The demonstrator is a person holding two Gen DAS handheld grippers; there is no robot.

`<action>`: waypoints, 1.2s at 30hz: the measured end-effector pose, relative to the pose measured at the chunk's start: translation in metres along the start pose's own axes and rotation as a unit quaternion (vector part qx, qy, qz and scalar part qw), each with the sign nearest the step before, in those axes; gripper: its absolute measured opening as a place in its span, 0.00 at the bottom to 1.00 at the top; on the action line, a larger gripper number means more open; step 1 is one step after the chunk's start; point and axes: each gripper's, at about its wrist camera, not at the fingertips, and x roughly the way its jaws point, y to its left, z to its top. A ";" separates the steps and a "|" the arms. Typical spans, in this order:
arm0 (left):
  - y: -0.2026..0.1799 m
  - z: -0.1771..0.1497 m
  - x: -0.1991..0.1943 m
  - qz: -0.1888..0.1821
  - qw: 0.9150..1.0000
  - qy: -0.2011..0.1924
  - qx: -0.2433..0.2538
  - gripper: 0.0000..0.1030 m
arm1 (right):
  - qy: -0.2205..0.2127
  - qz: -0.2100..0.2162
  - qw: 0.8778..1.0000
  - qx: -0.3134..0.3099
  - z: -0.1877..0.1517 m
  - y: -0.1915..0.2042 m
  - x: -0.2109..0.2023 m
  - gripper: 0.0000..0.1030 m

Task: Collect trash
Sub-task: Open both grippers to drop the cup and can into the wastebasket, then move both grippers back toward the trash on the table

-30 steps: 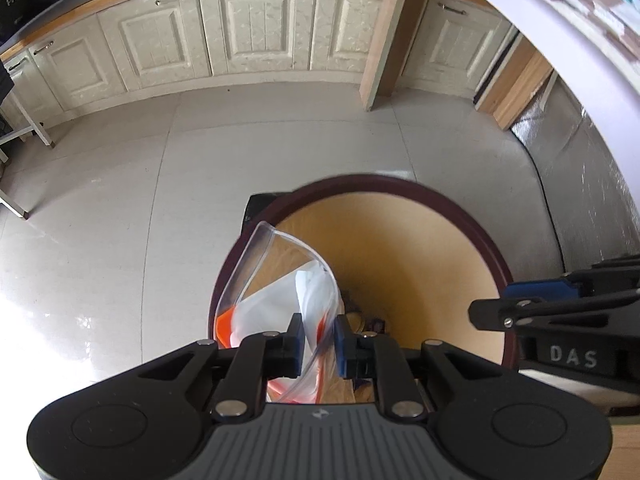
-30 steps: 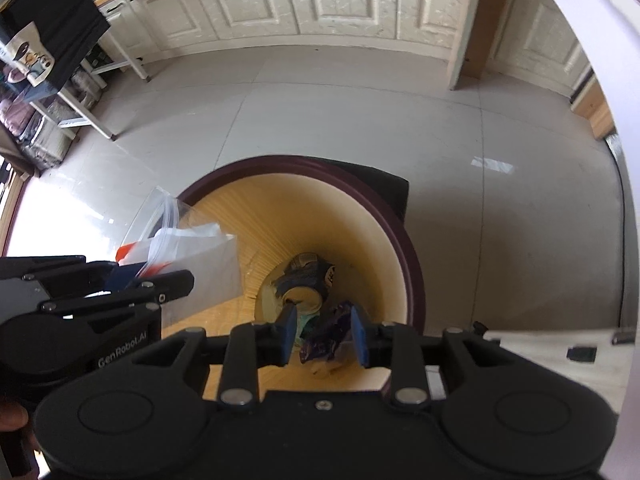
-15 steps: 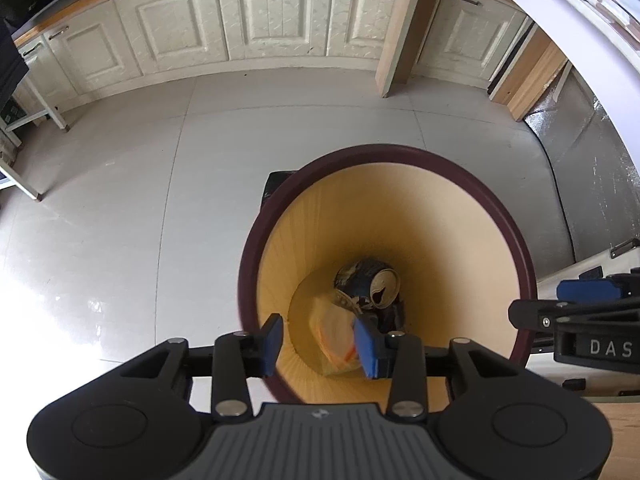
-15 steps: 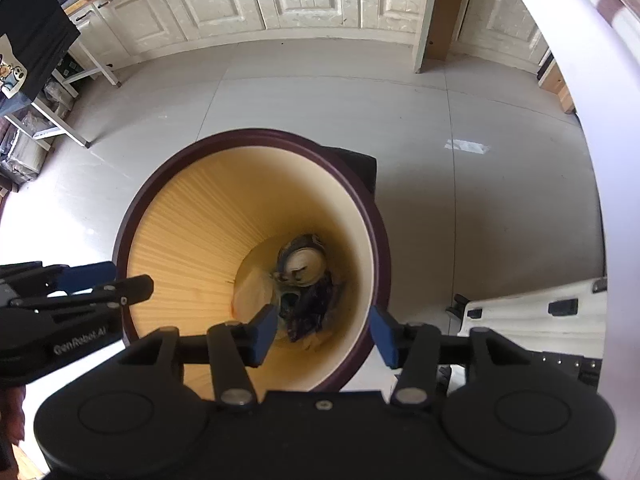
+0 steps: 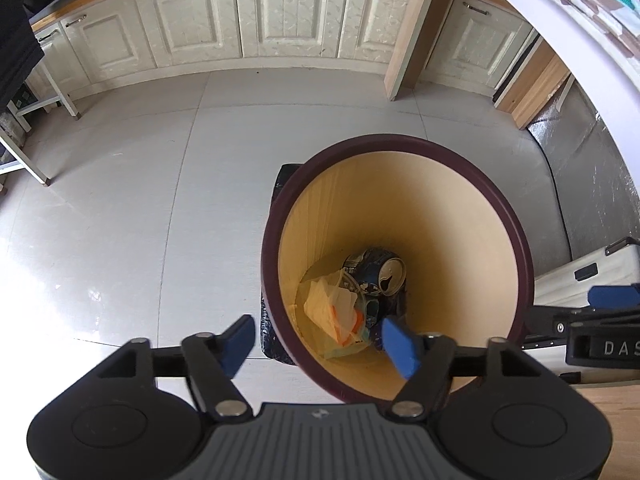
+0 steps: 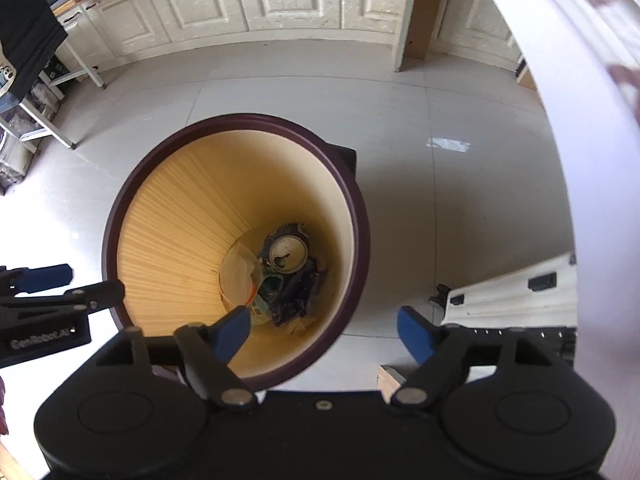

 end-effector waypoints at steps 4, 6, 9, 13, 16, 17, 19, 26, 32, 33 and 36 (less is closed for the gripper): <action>0.004 -0.008 -0.010 -0.001 1.000 -0.008 -0.005 0.80 | -0.007 -0.013 1.000 0.010 -0.010 -0.004 -0.005 0.91; 0.006 -0.012 -0.014 -0.001 1.000 -0.013 -0.006 0.82 | -0.013 -0.015 1.000 0.013 -0.015 -0.005 -0.009 0.93; 0.008 -0.020 -0.022 0.002 1.000 -0.019 -0.010 0.89 | -0.025 -0.014 1.000 0.014 -0.024 -0.004 -0.016 0.98; 0.008 -0.031 -0.034 0.007 0.999 -0.032 -0.012 0.96 | -0.038 -0.012 0.999 0.010 -0.038 -0.004 -0.026 1.00; 0.009 -0.041 -0.043 0.009 0.999 -0.039 -0.016 1.00 | -0.046 -0.007 0.999 0.017 -0.045 -0.005 -0.034 1.00; 0.009 -0.045 -0.046 0.010 0.999 -0.042 -0.018 1.00 | -0.049 -0.004 0.999 0.018 -0.048 -0.006 -0.037 1.00; 0.010 -0.051 -0.053 0.009 0.999 -0.048 -0.021 1.00 | -0.057 -0.004 0.998 0.017 -0.053 -0.005 -0.043 1.00; 0.009 -0.068 -0.077 0.014 0.997 -0.074 -0.021 1.00 | -0.093 -0.013 0.995 0.011 -0.073 -0.003 -0.069 1.00; 0.007 -0.082 -0.109 0.018 0.993 -0.113 -0.019 1.00 | -0.123 0.001 0.992 0.004 -0.086 0.000 -0.096 1.00; 0.006 -0.083 -0.116 0.019 0.992 -0.121 -0.018 1.00 | -0.127 0.010 0.992 0.004 -0.088 0.000 -0.101 1.00; 0.006 -0.089 -0.134 0.017 0.989 -0.144 -0.018 1.00 | -0.144 0.028 0.989 0.000 -0.092 0.005 -0.119 1.00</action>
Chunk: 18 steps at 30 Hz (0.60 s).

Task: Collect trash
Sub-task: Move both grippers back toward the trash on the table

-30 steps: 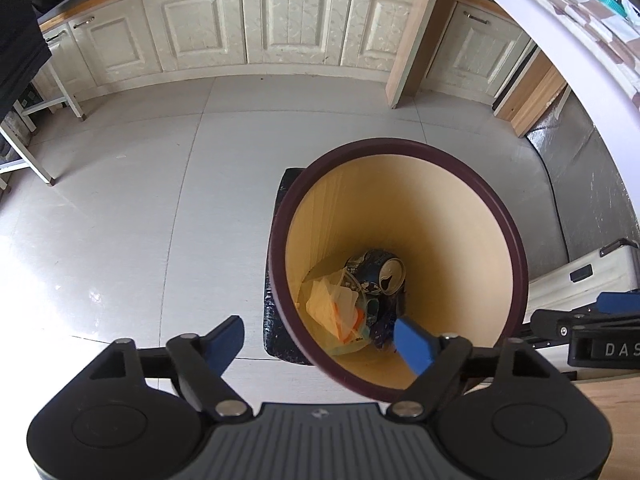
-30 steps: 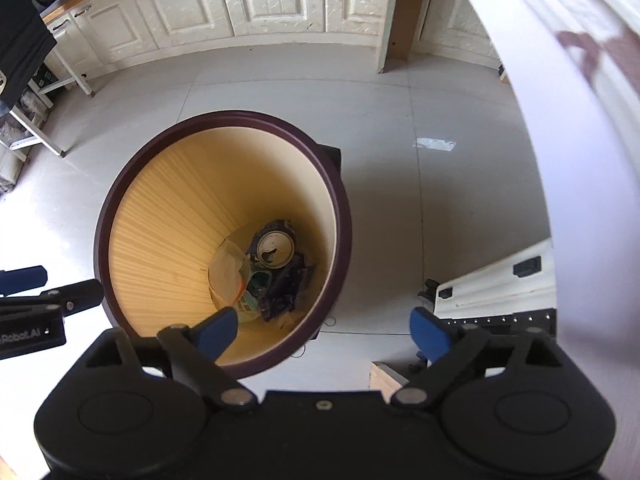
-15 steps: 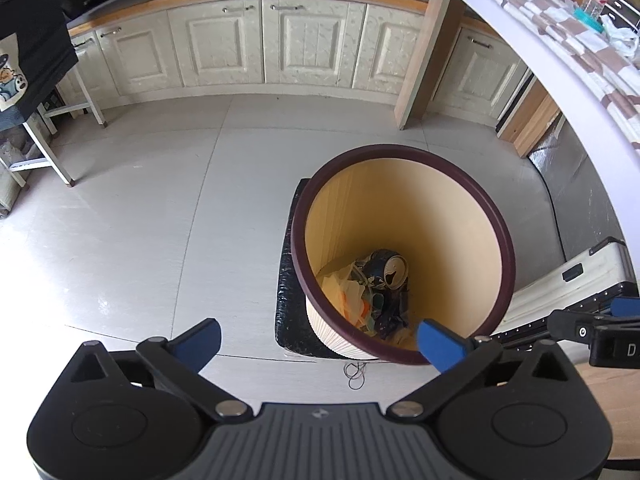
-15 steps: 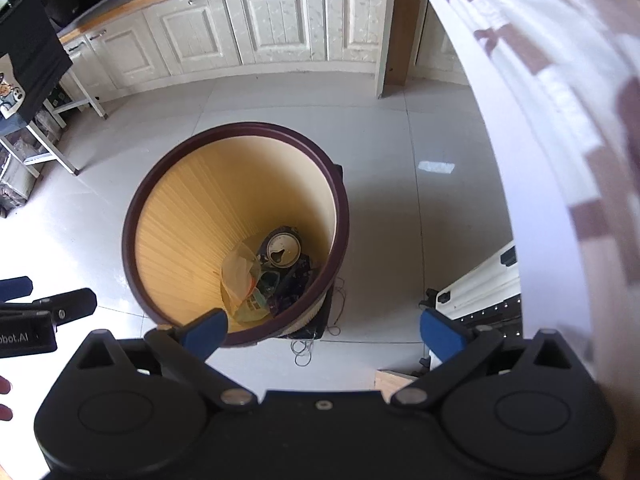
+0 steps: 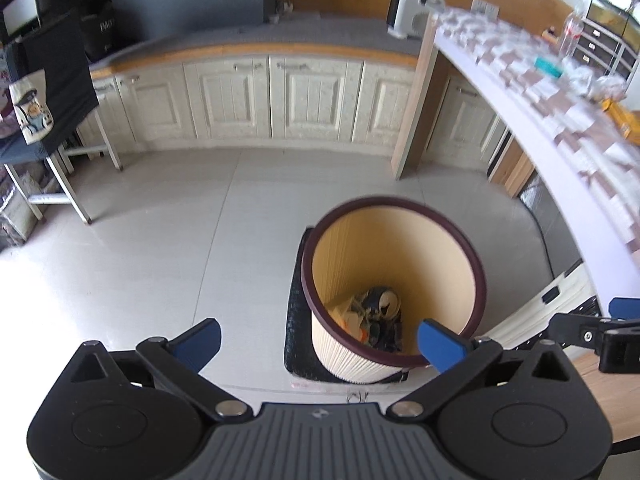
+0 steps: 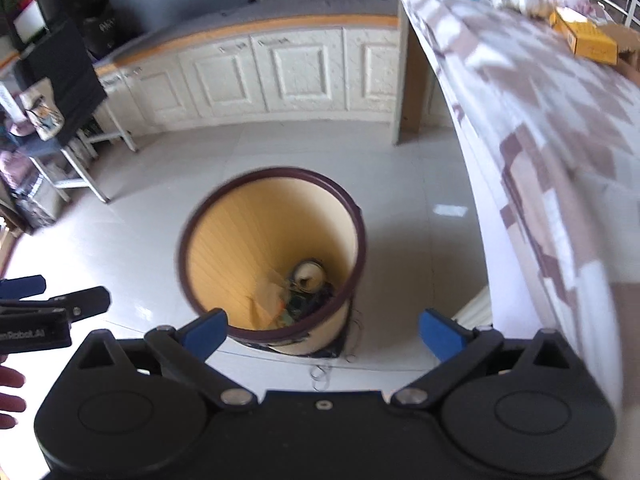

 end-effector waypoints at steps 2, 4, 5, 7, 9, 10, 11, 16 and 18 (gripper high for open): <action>0.002 0.000 -0.011 -0.002 1.000 -0.014 -0.001 1.00 | -0.015 0.005 1.000 -0.009 0.001 0.006 -0.012 1.00; 0.003 0.001 -0.024 -0.004 1.000 -0.028 -0.004 1.00 | -0.031 0.011 0.999 -0.018 0.002 0.011 -0.025 1.00; 0.004 0.002 -0.031 -0.004 0.999 -0.036 -0.005 1.00 | -0.040 0.011 0.999 -0.020 0.004 0.013 -0.031 1.00; 0.005 0.005 -0.045 -0.001 0.999 -0.051 -0.002 1.00 | -0.057 0.009 0.998 -0.027 0.005 0.014 -0.044 1.00; 0.003 0.009 -0.058 0.003 0.998 -0.069 0.005 1.00 | -0.074 0.012 0.997 -0.035 0.008 0.015 -0.057 1.00; 0.002 0.012 -0.065 0.003 0.997 -0.079 0.007 1.00 | -0.083 0.012 0.996 -0.039 0.009 0.015 -0.065 1.00; 0.001 0.014 -0.072 0.001 0.996 -0.088 0.009 1.00 | -0.092 0.010 0.995 -0.043 0.010 0.015 -0.071 1.00; -0.009 0.024 -0.105 -0.011 0.990 -0.137 0.017 1.00 | -0.147 0.008 0.988 -0.055 0.016 0.006 -0.111 1.00; -0.016 0.028 -0.119 -0.019 0.987 -0.158 0.017 1.00 | -0.168 0.008 0.984 -0.057 0.018 0.002 -0.127 1.00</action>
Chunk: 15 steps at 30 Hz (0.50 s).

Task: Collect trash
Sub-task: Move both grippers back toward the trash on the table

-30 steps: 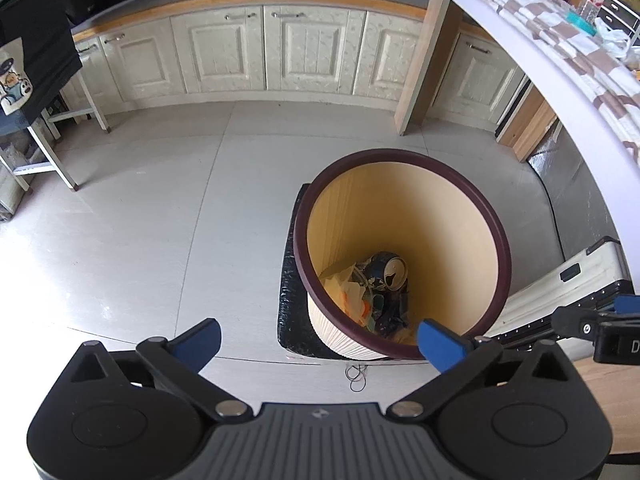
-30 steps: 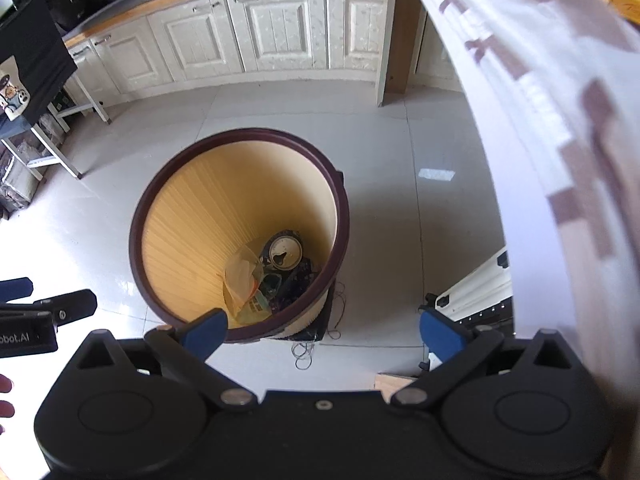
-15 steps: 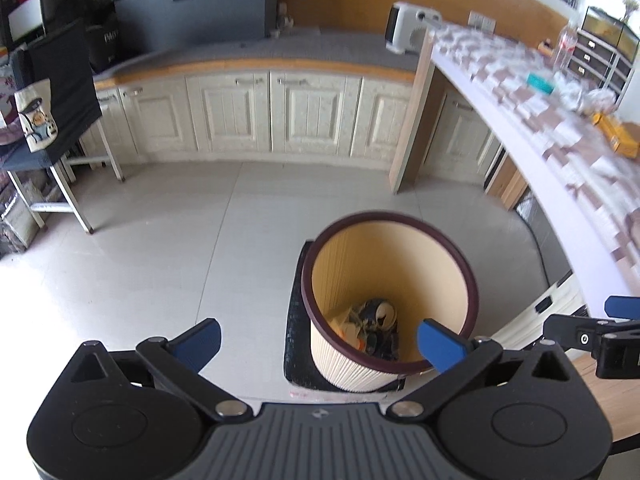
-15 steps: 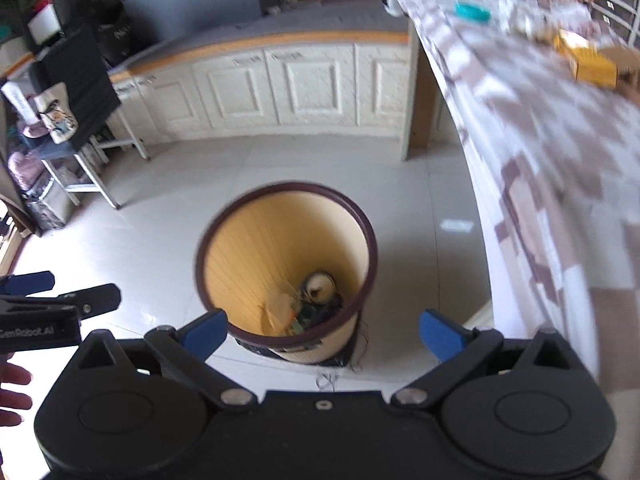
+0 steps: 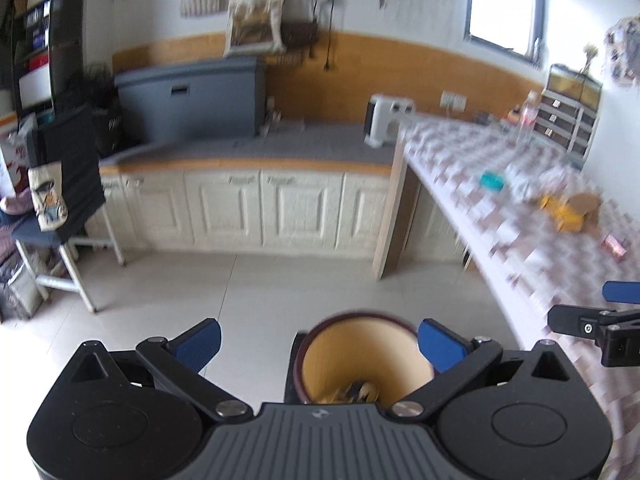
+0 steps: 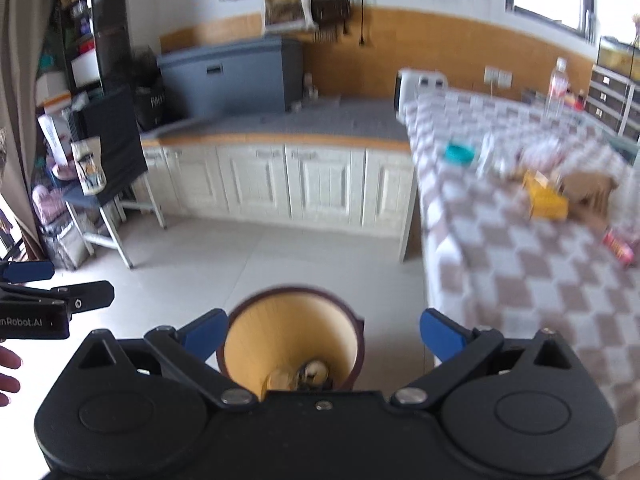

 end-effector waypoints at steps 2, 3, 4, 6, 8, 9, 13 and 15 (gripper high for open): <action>-0.007 0.008 -0.011 -0.009 1.000 -0.022 -0.001 1.00 | -0.021 -0.001 1.000 0.000 0.006 -0.007 -0.014 1.00; -0.012 0.011 -0.016 -0.012 0.999 -0.032 0.000 1.00 | -0.031 -0.002 1.000 0.000 0.009 -0.010 -0.019 1.00; -0.018 0.015 -0.020 -0.016 0.999 -0.042 0.003 1.00 | -0.041 -0.003 0.999 0.002 0.012 -0.014 -0.025 1.00; -0.030 0.022 -0.030 -0.027 0.998 -0.062 0.006 1.00 | -0.058 -0.005 0.998 0.004 0.017 -0.023 -0.037 1.00; -0.043 0.029 -0.038 -0.040 0.996 -0.082 0.012 1.00 | -0.074 -0.007 0.997 0.005 0.021 -0.035 -0.048 1.00; -0.049 0.032 -0.042 -0.045 0.995 -0.091 0.015 1.00 | -0.082 -0.010 0.997 0.005 0.022 -0.040 -0.054 1.00; -0.081 0.048 -0.053 -0.069 0.989 -0.128 0.024 1.00 | -0.118 -0.032 0.993 0.002 0.029 -0.067 -0.076 1.00; -0.098 0.055 -0.056 -0.079 0.986 -0.146 0.028 1.00 | -0.136 -0.047 0.990 0.003 0.032 -0.082 -0.087 1.00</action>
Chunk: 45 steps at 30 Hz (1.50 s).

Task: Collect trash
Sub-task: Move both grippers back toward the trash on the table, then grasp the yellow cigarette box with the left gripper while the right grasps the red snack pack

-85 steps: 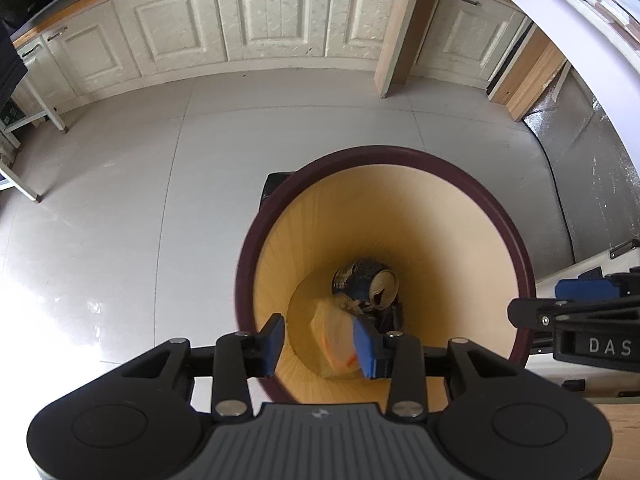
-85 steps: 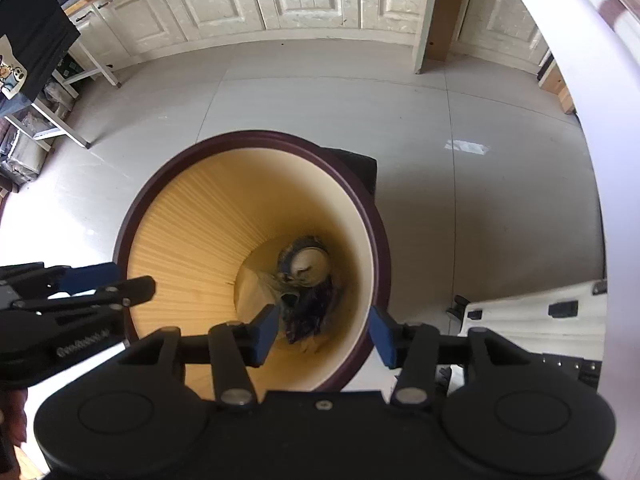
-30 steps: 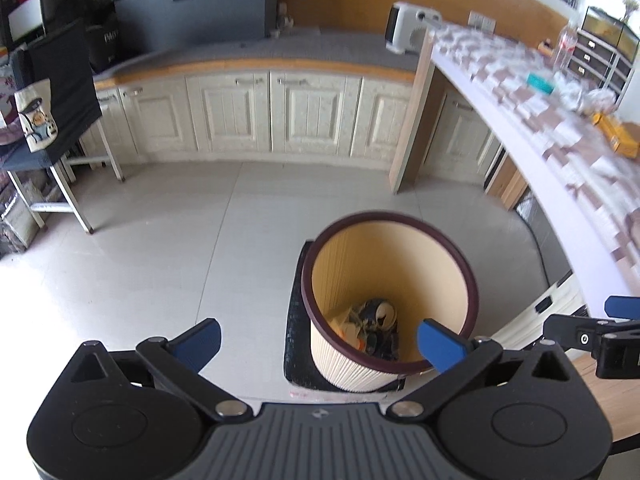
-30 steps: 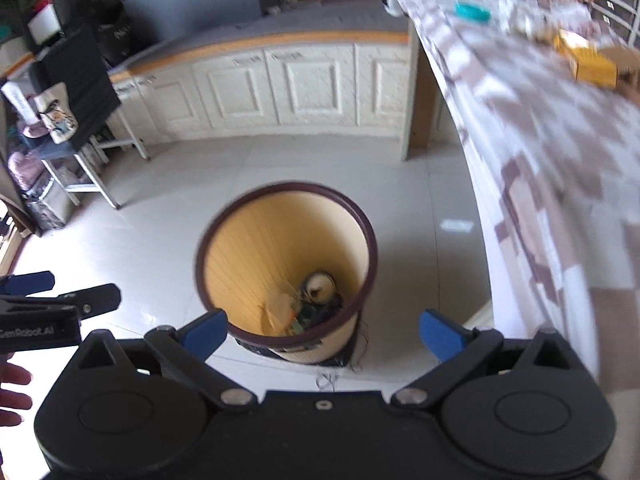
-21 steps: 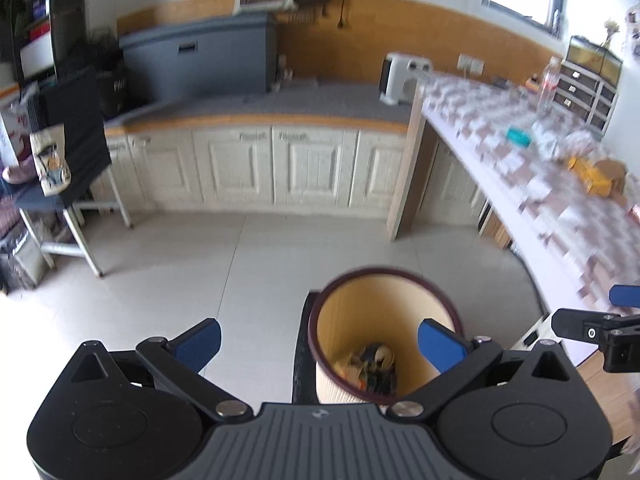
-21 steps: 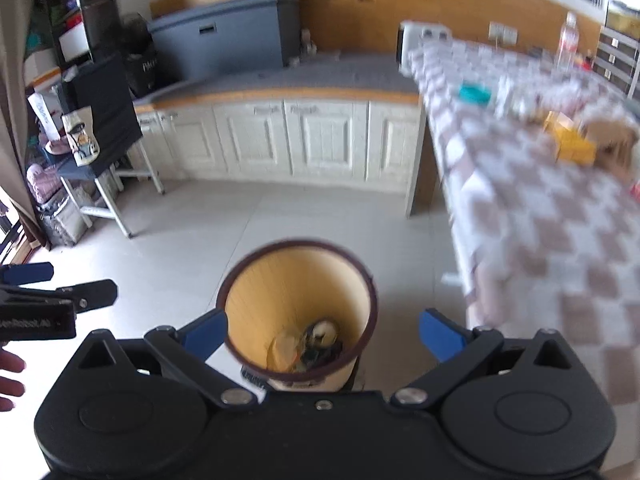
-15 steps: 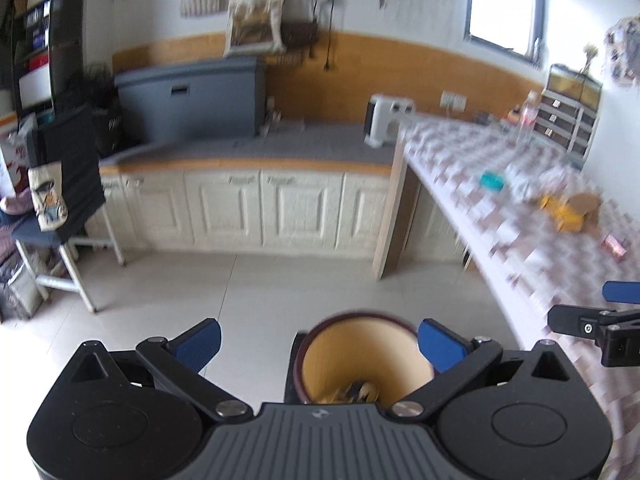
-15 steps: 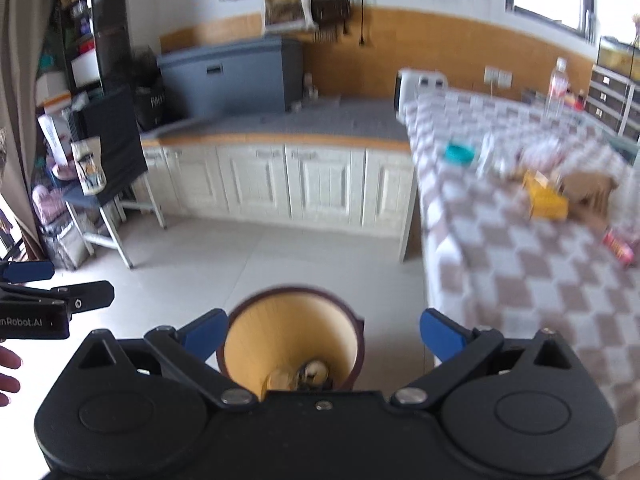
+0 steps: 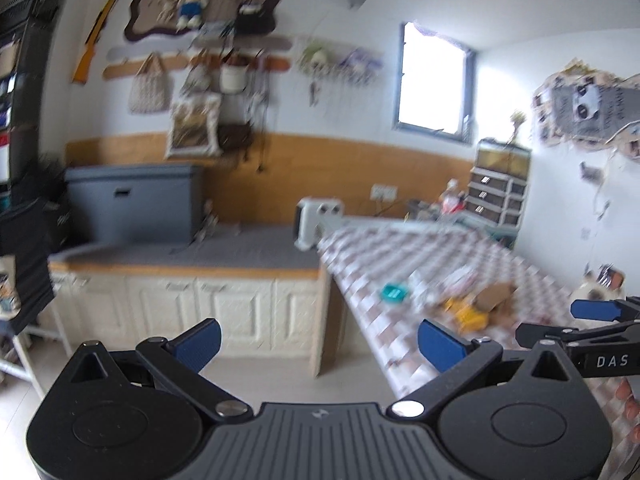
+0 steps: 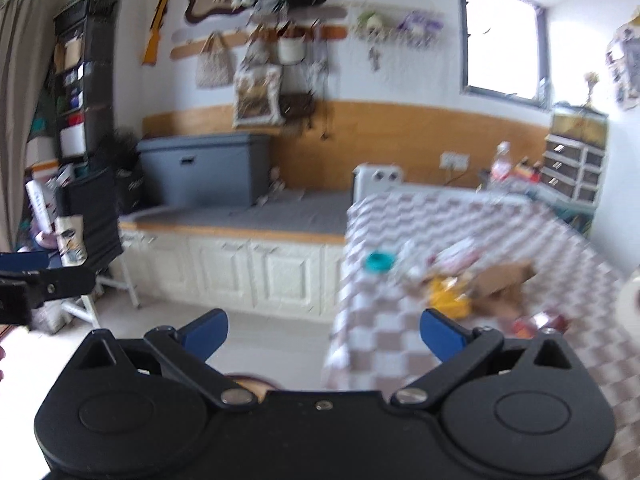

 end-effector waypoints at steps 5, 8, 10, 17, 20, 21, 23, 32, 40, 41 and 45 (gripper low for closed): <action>-0.044 0.021 0.016 -0.030 0.999 -0.034 -0.003 1.00 | -0.032 -0.044 0.998 -0.007 0.013 -0.046 -0.012 1.00; -0.072 0.030 0.027 -0.048 0.998 -0.046 -0.002 1.00 | -0.045 -0.069 0.997 -0.007 0.017 -0.077 -0.014 1.00; -0.094 0.036 0.038 -0.056 0.997 -0.051 0.004 1.00 | -0.047 -0.082 0.996 -0.008 0.019 -0.097 -0.012 1.00; -0.158 0.053 0.086 -0.093 0.994 -0.041 -0.029 1.00 | -0.036 -0.126 0.991 0.008 0.016 -0.168 0.013 1.00; -0.183 0.055 0.116 -0.105 0.993 -0.022 -0.046 1.00 | -0.030 -0.136 0.990 0.022 0.007 -0.193 0.027 1.00; -0.191 0.053 0.126 -0.108 0.993 -0.016 -0.051 1.00 | -0.029 -0.136 0.990 0.025 0.003 -0.202 0.032 1.00; -0.207 0.049 0.147 -0.113 0.992 -0.003 -0.058 1.00 | -0.025 -0.143 0.989 0.029 -0.006 -0.218 0.043 1.00; -0.243 0.007 0.255 -0.081 0.990 0.072 -0.092 1.00 | 0.009 -0.139 0.988 0.060 -0.025 -0.276 0.098 1.00; -0.231 -0.033 0.328 -0.027 0.986 0.111 -0.121 1.00 | 0.036 -0.115 0.990 0.075 -0.031 -0.292 0.163 1.00; -0.228 -0.038 0.333 -0.023 0.985 0.116 -0.127 1.00 | 0.044 -0.112 0.990 0.076 -0.032 -0.293 0.173 1.00; -0.226 -0.053 0.346 -0.013 0.984 0.126 -0.126 1.00 | 0.065 -0.110 0.989 0.072 -0.041 -0.293 0.199 1.00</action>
